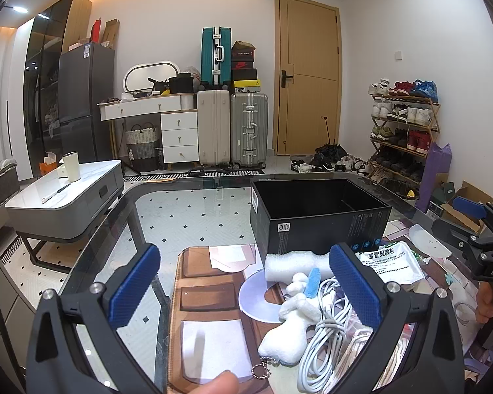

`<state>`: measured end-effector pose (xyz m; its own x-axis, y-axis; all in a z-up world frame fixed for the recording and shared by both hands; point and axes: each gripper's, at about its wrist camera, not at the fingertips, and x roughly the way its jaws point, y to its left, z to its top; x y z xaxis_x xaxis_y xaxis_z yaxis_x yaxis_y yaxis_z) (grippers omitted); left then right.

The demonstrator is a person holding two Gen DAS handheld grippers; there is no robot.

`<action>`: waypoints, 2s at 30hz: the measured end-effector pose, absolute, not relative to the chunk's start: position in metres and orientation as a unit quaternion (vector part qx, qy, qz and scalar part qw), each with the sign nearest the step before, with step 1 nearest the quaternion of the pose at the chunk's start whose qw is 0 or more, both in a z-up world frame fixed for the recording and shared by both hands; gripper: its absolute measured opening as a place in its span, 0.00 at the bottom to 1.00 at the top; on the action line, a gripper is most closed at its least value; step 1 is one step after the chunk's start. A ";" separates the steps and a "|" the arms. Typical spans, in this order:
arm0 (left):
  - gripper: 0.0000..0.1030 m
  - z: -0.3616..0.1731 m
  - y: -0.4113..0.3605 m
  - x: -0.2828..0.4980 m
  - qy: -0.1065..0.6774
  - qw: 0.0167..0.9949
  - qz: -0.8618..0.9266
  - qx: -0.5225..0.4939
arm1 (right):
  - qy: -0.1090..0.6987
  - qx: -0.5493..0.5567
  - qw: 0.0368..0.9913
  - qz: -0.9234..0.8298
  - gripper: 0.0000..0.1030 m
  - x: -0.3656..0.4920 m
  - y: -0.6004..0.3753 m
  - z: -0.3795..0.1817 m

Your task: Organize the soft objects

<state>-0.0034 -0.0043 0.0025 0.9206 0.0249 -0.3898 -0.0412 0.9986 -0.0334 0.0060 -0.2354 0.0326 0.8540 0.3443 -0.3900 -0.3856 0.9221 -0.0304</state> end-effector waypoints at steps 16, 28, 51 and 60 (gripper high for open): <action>1.00 0.004 -0.006 -0.003 0.200 0.979 0.017 -0.020 | 0.192 -0.053 0.961 0.189 1.00 0.006 -0.235 0.033; 1.00 0.003 -0.005 -0.003 0.199 0.980 0.017 -0.022 | 0.194 -0.054 0.961 0.190 1.00 0.006 -0.235 0.032; 1.00 -0.001 0.000 0.003 0.227 0.973 0.006 -0.037 | 0.224 -0.086 0.950 0.200 1.00 0.013 -0.221 0.025; 1.00 -0.011 0.007 0.015 0.281 0.959 0.005 -0.045 | 0.273 -0.098 0.937 0.197 1.00 0.030 -0.214 0.017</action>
